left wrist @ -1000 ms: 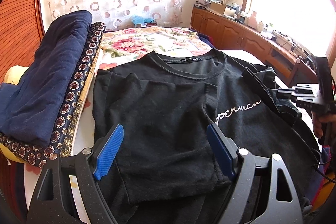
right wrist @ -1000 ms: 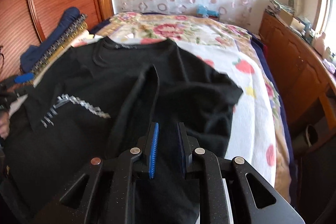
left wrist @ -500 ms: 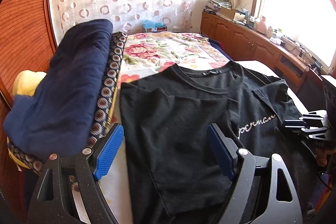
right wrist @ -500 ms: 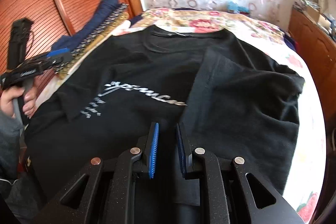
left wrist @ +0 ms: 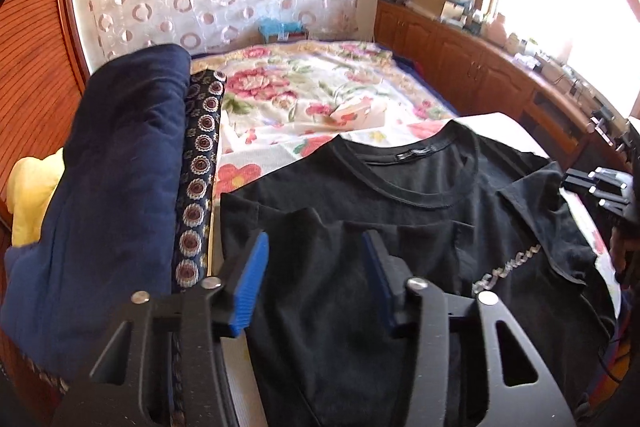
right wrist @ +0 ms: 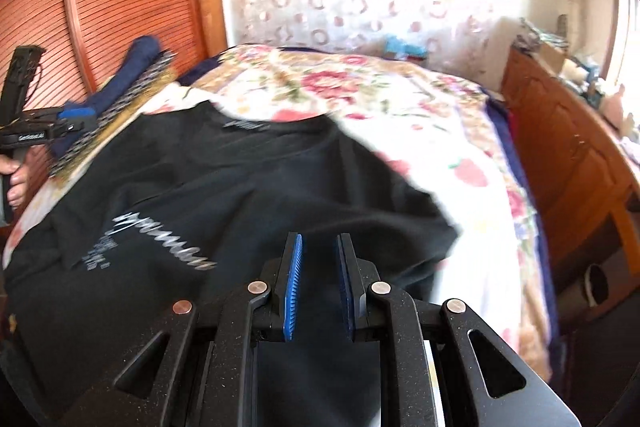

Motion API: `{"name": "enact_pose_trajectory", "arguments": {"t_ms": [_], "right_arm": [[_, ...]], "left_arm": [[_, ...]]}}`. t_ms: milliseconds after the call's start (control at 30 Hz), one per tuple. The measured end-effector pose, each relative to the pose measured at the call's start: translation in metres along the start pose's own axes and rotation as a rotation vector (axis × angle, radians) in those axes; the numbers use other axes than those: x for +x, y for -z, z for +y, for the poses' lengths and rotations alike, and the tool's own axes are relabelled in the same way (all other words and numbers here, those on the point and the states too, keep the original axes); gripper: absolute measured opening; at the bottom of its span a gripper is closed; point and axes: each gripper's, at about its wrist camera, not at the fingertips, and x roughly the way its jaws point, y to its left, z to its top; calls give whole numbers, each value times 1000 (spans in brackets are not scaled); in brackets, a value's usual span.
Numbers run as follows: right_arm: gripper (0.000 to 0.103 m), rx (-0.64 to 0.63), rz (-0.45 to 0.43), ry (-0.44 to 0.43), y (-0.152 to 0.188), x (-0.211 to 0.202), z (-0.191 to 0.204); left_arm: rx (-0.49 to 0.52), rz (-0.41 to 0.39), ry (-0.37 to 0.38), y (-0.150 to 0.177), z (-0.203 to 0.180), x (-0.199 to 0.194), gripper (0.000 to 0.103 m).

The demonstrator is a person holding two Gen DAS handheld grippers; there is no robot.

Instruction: Fold small clothes

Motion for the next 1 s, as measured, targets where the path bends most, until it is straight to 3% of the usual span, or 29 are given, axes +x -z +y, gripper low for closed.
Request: {"name": "enact_pose_trajectory", "arguments": {"t_ms": [200, 567, 833, 900, 967, 1000], "right_arm": [[18, 26, 1, 58, -10, 22, -26], [18, 52, 8, 10, -15, 46, -59], [18, 62, -5, -8, -13, 48, -74], [18, 66, -2, -8, -12, 50, -74], [18, 65, 0, -12, -11, 53, -75], [18, 66, 3, -10, -11, 53, -75]], "left_arm": [[53, 93, -98, -21, -1, 29, 34], [66, 261, -220, -25, 10, 84, 34], [48, 246, -211, -28, 14, 87, 34], [30, 239, -181, -28, 18, 87, 29], [29, 237, -167, -28, 20, 86, 17], [33, 237, -176, -26, 21, 84, 5]]}}
